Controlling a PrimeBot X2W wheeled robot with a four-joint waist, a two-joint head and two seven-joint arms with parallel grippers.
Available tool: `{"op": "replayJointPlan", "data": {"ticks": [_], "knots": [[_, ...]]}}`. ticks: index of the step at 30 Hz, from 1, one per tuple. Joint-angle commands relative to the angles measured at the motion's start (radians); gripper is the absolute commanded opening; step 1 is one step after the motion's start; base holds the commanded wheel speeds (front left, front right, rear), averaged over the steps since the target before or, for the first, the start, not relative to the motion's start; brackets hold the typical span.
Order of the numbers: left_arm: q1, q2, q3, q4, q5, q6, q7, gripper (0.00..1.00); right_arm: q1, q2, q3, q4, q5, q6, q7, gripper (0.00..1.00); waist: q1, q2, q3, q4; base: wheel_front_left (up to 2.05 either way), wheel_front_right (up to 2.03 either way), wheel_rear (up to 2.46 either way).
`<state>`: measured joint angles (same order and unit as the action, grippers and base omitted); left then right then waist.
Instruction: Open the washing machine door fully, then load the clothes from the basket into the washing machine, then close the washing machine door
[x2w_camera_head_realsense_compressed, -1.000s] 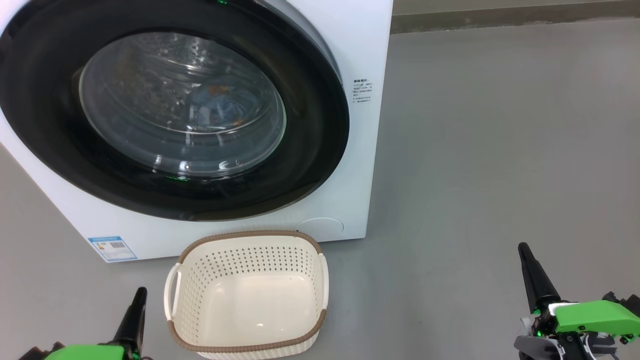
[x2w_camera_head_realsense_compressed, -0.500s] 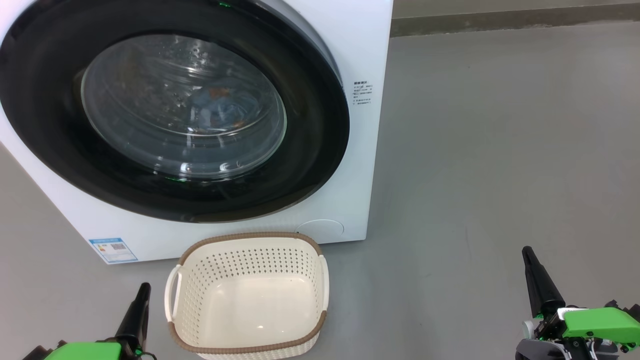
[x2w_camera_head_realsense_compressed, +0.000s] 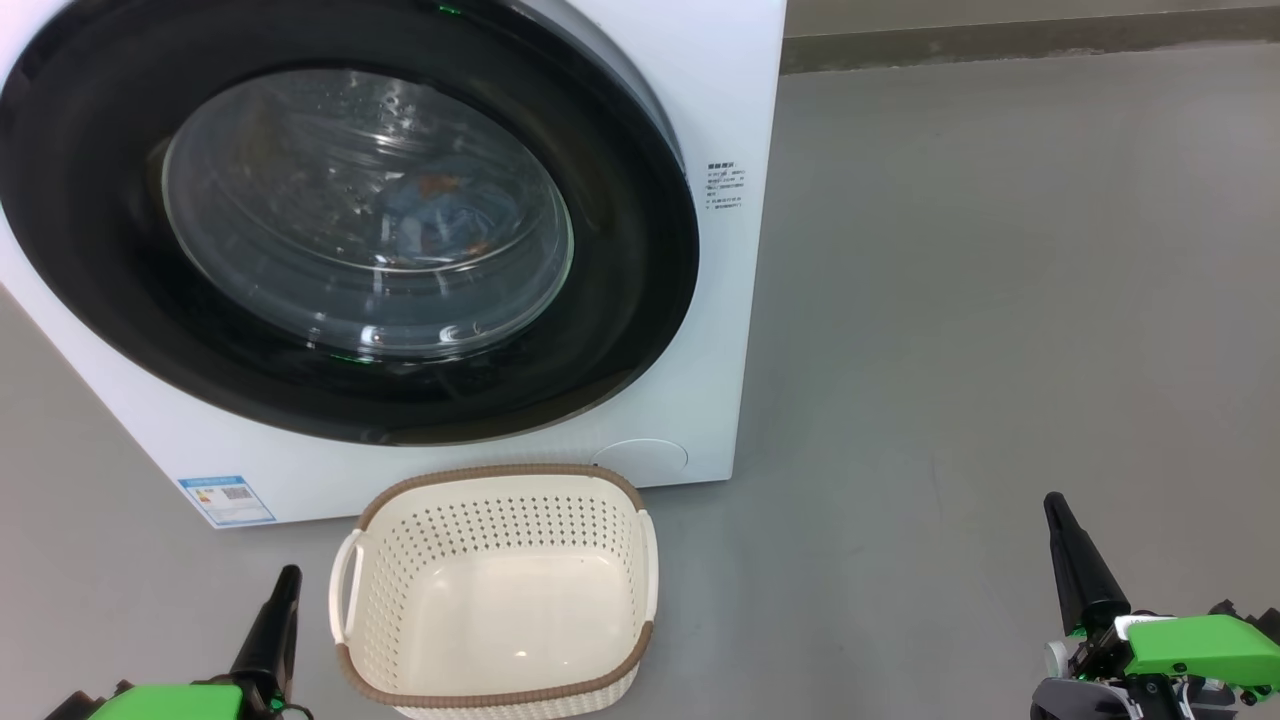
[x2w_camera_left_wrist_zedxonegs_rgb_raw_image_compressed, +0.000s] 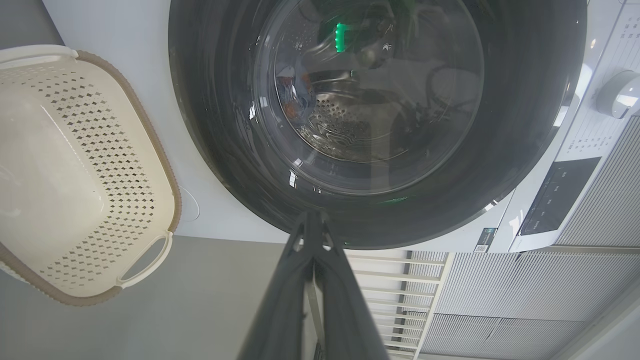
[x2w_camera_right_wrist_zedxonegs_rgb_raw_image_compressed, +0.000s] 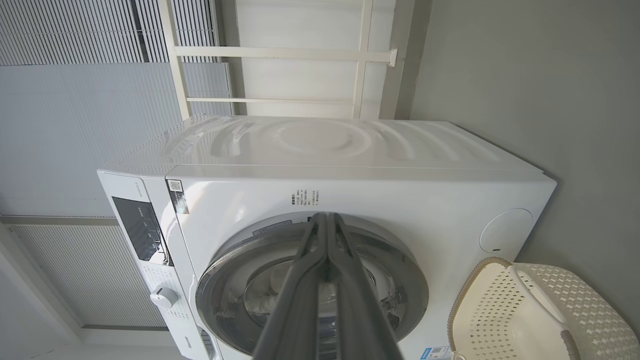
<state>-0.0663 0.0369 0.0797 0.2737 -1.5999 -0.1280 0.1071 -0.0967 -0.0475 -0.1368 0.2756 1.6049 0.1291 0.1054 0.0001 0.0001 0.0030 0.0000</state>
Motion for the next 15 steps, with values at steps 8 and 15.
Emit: {"op": "replayJointPlan", "data": {"ticks": [8,15], "knots": [[-0.042,0.013,0.035,-0.029,-0.008,-0.003,0.007,0.0,-0.011,-0.003,0.022,-0.031,0.003,0.002,0.008,0.0,-0.0001,-0.0001,0.0,0.0,0.0,0.0,0.0],[-0.042,0.013,0.035,-0.029,-0.008,-0.003,0.007,0.0,-0.011,-0.003,0.022,-0.031,0.003,0.002,0.008,0.0,-0.0001,-0.0001,0.0,0.0,0.0,0.0,0.0]]}}
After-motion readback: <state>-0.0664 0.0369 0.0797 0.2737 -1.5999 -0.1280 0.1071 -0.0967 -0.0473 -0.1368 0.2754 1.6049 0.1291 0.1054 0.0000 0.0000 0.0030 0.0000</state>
